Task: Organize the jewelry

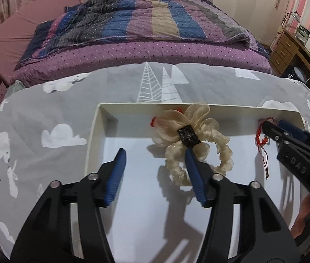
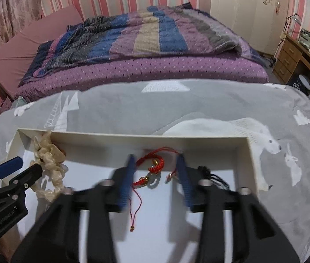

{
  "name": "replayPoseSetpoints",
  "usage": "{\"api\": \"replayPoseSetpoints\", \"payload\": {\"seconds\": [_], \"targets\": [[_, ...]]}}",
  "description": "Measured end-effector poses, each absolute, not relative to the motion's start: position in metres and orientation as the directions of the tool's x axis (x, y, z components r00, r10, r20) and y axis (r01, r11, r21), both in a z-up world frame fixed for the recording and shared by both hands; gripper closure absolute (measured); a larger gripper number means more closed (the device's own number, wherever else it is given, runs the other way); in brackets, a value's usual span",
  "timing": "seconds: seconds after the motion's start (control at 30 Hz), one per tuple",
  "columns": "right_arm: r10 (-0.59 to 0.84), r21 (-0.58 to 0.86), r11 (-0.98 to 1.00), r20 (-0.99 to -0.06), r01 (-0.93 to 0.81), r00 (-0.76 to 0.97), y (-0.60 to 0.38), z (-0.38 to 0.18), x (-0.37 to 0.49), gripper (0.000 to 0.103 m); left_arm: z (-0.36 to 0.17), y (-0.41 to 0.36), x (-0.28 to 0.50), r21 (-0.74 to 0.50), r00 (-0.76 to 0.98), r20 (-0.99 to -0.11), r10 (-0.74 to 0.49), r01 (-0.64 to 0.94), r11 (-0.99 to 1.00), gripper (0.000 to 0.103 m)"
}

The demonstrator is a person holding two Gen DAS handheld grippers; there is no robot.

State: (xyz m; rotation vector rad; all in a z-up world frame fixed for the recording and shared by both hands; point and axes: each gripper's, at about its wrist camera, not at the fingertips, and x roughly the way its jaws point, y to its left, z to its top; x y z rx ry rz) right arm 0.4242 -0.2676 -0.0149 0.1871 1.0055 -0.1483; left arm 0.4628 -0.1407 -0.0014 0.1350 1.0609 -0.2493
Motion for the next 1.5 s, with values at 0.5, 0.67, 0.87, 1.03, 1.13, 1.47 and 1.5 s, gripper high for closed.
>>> {"api": "replayPoseSetpoints", "payload": {"seconds": [0.5, 0.67, 0.87, 1.03, 1.13, 1.47, 1.5], "targets": [[-0.121, 0.029, 0.969, -0.814, 0.247, 0.569, -0.286, 0.044, 0.382, 0.016, 0.057, -0.092, 0.42, 0.028, 0.559, -0.823, -0.101, 0.218, 0.976, 0.003], [-0.174, -0.028, 0.963, -0.826, 0.268, 0.536, -0.291, 0.059, 0.363, 0.015, 0.075, -0.069, 0.404, 0.031, 0.559, -0.825, -0.088, 0.201, 0.979, 0.003], [-0.166, -0.021, 0.963, -0.829, 0.267, 0.535, -0.293, 0.085, 0.332, 0.015, 0.099, -0.042, 0.376, 0.037, 0.554, -0.829, -0.077, 0.191, 0.981, 0.003], [-0.146, -0.009, 0.97, -0.824, 0.245, 0.547, -0.286, 0.104, 0.305, 0.015, 0.112, -0.024, 0.35, 0.021, 0.558, -0.826, -0.083, 0.177, 0.984, 0.003], [-0.145, -0.014, 0.973, -0.815, 0.231, 0.561, -0.281, 0.113, 0.285, 0.015, 0.115, -0.016, 0.333, 0.012, 0.568, -0.818, -0.093, 0.178, 0.984, 0.003], [-0.152, -0.025, 0.976, -0.794, 0.218, 0.589, -0.267, 0.121, 0.216, 0.015, 0.105, 0.014, 0.276, -0.045, 0.576, -0.806, -0.138, 0.173, 0.984, 0.003], [-0.156, -0.029, 0.975, -0.792, 0.219, 0.59, -0.266, 0.12, 0.209, 0.015, 0.104, 0.017, 0.271, -0.048, 0.577, -0.804, -0.139, 0.171, 0.984, 0.003]]}}
